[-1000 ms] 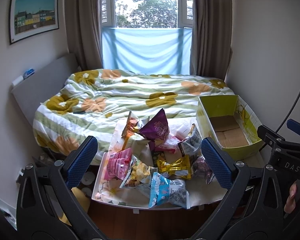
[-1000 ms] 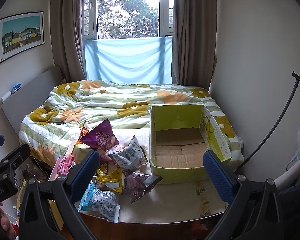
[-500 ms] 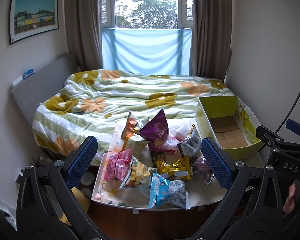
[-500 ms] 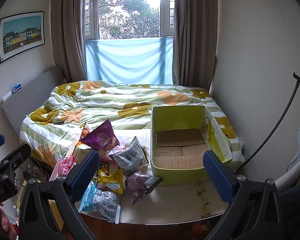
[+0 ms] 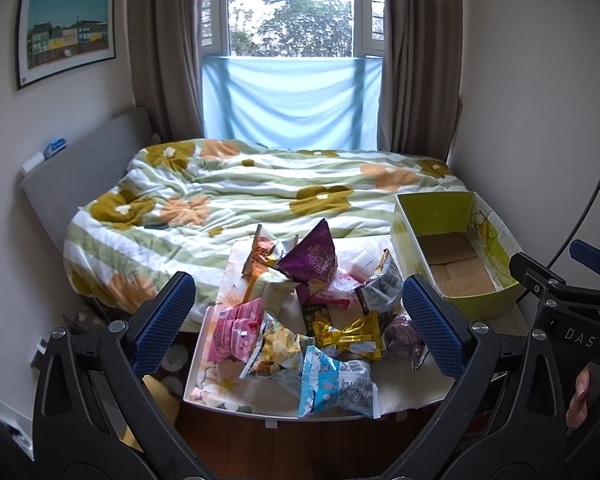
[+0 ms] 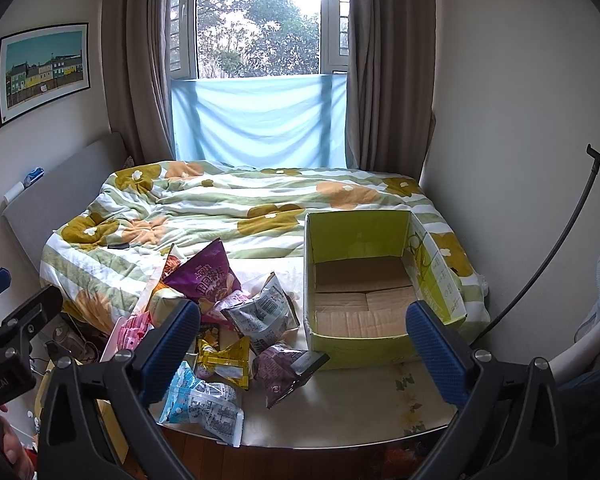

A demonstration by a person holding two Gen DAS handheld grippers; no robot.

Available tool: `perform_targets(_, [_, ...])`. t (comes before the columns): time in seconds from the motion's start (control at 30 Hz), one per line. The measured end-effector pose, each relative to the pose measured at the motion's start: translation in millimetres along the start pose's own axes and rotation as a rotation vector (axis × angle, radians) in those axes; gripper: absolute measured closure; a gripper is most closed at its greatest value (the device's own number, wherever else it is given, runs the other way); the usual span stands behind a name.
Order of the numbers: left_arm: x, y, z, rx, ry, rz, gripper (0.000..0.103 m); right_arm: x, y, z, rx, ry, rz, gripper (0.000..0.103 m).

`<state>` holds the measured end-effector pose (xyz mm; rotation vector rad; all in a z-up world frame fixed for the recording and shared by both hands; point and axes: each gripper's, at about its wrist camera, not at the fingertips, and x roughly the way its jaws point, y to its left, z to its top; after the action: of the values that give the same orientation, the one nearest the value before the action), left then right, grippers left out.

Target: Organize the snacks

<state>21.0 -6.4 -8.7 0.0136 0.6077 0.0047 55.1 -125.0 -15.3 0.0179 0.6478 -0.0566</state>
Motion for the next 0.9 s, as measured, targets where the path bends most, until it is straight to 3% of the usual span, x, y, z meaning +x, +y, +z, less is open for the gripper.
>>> perform_targets(0.33, [27.7,8.1,-5.7,-0.01,0.113,-0.064,0.001,13.2,-3.7,-14.6,0.035,0.066,0.015,0.0])
perform_targets(0.6, [80.7,2.6,-54.6,-0.1,0.285,-0.097,0.001,57.3,-29.1,-45.3,0.09,0.176,0.128,0.0])
perform_targets(0.9, [164.2,-17.0,-131.2,-0.237,0.471,-0.055,0.001,147.2,-42.2,-88.1,0.051,0.34,0.283,0.0])
